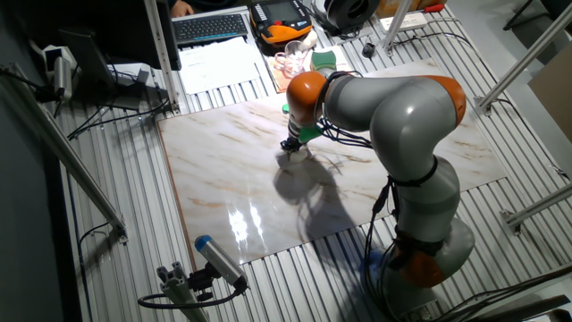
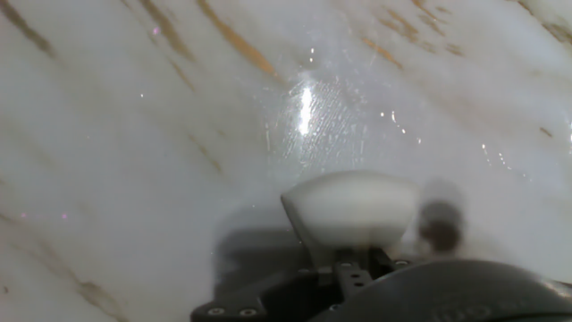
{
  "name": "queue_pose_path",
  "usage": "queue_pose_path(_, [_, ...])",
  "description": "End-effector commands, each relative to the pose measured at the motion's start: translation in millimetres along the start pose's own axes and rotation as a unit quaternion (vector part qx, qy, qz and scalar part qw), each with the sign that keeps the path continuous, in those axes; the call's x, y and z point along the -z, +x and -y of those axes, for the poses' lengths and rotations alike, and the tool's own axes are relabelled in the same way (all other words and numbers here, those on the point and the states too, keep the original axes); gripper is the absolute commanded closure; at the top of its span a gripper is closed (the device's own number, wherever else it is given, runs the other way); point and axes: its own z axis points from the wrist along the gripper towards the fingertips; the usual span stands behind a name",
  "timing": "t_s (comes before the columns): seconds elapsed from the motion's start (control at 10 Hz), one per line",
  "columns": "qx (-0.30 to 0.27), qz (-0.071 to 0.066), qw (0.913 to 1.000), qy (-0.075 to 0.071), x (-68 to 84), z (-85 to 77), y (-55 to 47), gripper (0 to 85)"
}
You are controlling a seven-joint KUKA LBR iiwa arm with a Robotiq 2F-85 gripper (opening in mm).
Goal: Clean the tabletop with a sponge
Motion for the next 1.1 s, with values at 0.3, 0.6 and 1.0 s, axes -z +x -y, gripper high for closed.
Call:
queue_pose_path(0.3, [0.008,0.001,1.0000,-0.003,-4.9,9.0,5.0,85.0])
queue_pose_path(0.6, [0.010,0.000,0.9999,-0.005,-9.3,11.5,10.9,85.0])
queue_pose_path(1.0, [0.010,-0.003,0.9998,-0.016,-7.7,13.2,19.7,85.0])
